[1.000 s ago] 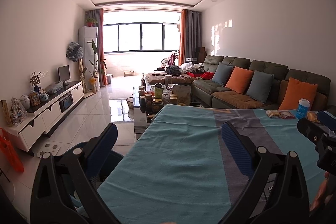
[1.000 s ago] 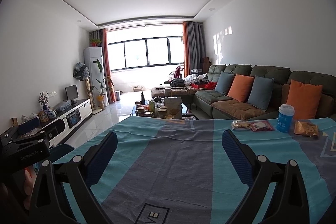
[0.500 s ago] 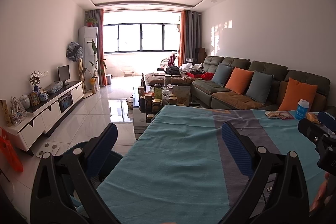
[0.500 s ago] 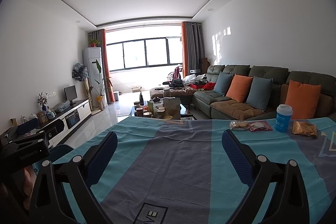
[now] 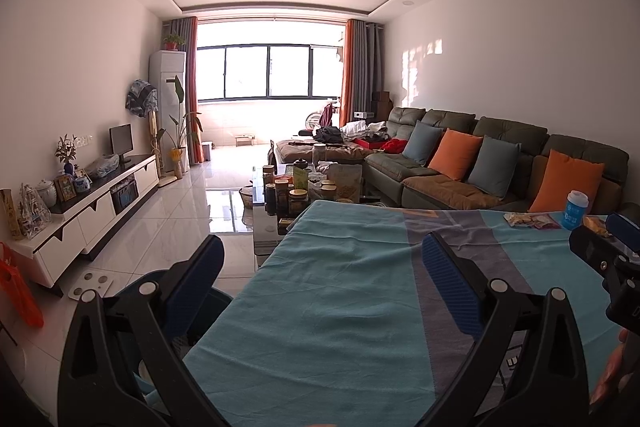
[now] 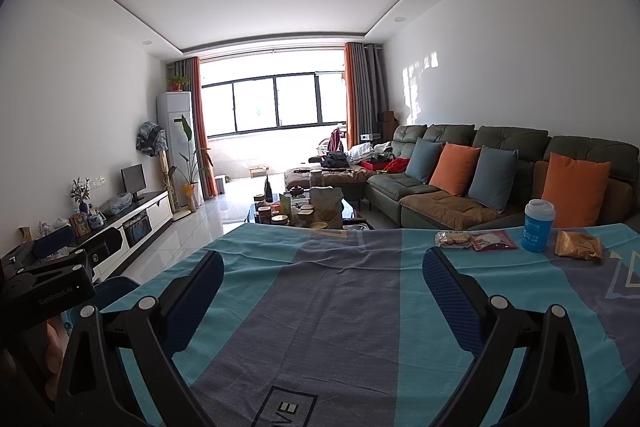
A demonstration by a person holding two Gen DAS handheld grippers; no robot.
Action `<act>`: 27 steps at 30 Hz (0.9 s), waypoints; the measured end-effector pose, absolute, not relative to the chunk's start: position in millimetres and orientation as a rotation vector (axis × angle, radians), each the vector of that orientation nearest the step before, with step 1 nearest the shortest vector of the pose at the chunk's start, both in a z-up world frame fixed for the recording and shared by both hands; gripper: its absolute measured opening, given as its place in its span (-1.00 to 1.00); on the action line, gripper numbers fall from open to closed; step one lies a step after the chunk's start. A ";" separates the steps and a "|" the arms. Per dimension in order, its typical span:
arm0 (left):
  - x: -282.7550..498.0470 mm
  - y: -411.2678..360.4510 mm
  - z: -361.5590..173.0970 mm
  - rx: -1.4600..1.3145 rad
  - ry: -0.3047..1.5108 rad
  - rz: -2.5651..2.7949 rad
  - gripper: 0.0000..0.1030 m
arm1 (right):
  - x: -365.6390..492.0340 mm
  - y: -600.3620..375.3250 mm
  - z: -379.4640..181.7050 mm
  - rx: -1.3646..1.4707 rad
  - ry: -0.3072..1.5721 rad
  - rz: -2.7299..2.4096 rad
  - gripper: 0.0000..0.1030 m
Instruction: Collect trash
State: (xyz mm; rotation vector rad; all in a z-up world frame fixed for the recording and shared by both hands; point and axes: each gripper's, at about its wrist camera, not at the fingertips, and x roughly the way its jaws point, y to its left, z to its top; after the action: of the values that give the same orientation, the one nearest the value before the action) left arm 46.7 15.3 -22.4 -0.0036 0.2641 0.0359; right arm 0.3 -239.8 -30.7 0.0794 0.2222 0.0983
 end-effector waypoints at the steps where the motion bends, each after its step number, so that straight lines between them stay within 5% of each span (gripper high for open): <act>1: 46.6 15.1 -22.6 -0.003 0.264 0.036 0.89 | 0.1 -239.9 -30.7 0.079 0.222 0.098 0.87; 27: 48.5 14.5 -23.2 -0.004 0.268 0.027 0.89 | -1.7 -242.5 -31.0 0.085 0.217 0.097 0.87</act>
State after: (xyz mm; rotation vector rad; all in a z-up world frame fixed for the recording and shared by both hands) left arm 48.5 14.5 -23.2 -0.0041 0.2678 0.0273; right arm -1.7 -242.5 -31.0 0.0847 0.2165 0.0967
